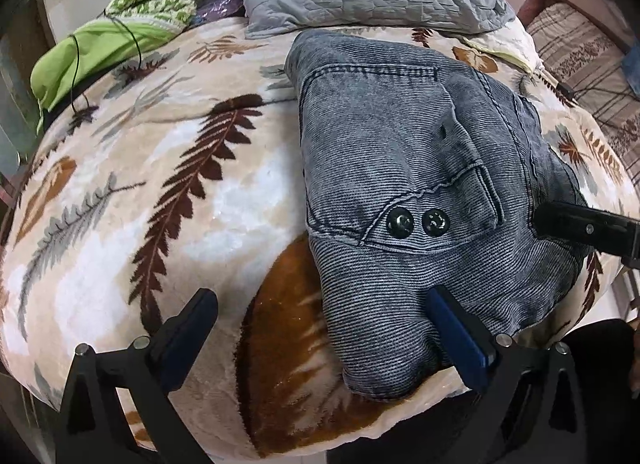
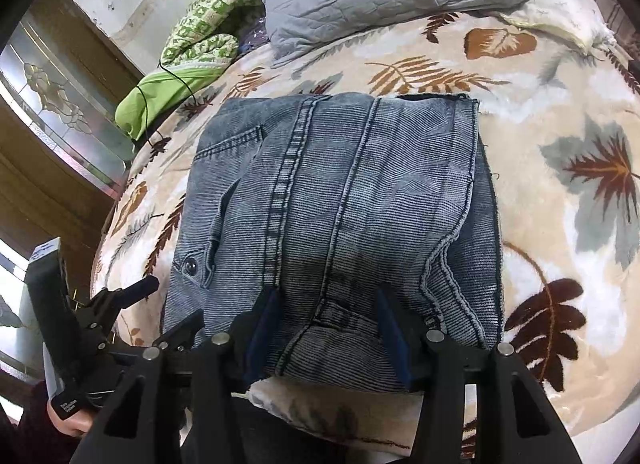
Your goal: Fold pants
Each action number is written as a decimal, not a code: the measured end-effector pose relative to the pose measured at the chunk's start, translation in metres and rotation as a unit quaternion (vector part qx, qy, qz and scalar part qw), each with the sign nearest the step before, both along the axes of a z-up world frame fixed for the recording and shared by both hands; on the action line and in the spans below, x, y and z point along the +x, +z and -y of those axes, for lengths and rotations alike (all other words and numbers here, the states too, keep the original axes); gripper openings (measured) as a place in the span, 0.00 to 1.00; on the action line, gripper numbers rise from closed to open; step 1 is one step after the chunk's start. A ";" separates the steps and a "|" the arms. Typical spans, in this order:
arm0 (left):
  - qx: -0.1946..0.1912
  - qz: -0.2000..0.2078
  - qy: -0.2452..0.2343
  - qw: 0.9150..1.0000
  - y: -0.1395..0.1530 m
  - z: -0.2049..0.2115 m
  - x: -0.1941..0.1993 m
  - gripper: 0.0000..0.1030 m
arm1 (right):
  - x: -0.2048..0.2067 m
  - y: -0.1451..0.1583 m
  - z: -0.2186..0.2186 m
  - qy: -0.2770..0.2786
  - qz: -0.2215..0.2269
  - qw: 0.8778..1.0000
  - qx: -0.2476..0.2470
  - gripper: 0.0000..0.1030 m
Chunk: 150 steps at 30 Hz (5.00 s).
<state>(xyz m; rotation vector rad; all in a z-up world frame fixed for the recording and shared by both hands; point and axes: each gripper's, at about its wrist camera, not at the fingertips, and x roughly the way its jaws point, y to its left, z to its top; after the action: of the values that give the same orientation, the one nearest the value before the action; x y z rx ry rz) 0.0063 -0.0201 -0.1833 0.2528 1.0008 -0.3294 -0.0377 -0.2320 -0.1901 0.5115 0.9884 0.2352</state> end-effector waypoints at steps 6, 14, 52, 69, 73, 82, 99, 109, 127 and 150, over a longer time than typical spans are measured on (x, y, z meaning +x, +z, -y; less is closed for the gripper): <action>0.002 -0.005 0.004 1.000 0.000 0.001 0.000 1.00 | 0.000 0.000 -0.001 -0.003 0.000 1.000 0.001 0.54; 0.009 0.006 0.005 1.000 0.002 0.002 -0.004 1.00 | -0.001 0.000 -0.002 -0.004 0.000 1.000 -0.001 0.54; -0.075 -0.056 0.026 0.995 0.035 -0.026 0.057 1.00 | 0.007 -0.028 0.107 -0.092 -0.009 0.986 0.141 0.69; -0.084 -0.063 -0.038 0.994 0.017 0.014 0.061 1.00 | 0.037 -0.040 0.085 -0.032 0.004 0.976 0.214 0.77; -0.075 -0.057 -0.038 0.995 0.017 0.017 0.060 1.00 | 0.037 -0.041 0.082 -0.026 0.008 0.979 0.201 0.77; -0.059 -0.040 -0.039 0.997 0.018 0.020 0.056 1.00 | 0.037 -0.043 0.082 -0.014 0.002 0.981 0.192 0.77; -0.057 -0.031 -0.039 0.997 0.017 0.022 0.055 1.00 | 0.042 -0.023 0.058 -0.016 -0.003 0.993 0.118 0.71; -0.066 -0.029 -0.068 0.995 0.024 0.028 0.049 0.65 | 0.037 -0.008 0.041 -0.011 0.013 0.996 0.087 0.63; -0.084 0.000 -0.063 0.994 0.058 0.024 0.056 0.29 | 0.035 0.044 0.025 0.015 0.081 0.996 -0.016 0.39; -0.144 -0.072 0.013 0.987 0.040 -0.044 0.095 0.69 | 0.040 -0.019 0.085 -0.040 0.022 0.992 0.116 0.65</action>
<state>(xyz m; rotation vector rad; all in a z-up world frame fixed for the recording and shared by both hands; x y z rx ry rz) 0.1013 0.0237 -0.1431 -0.0470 1.0822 -0.4693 0.0025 -0.3172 -0.2094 0.7549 0.9002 0.2899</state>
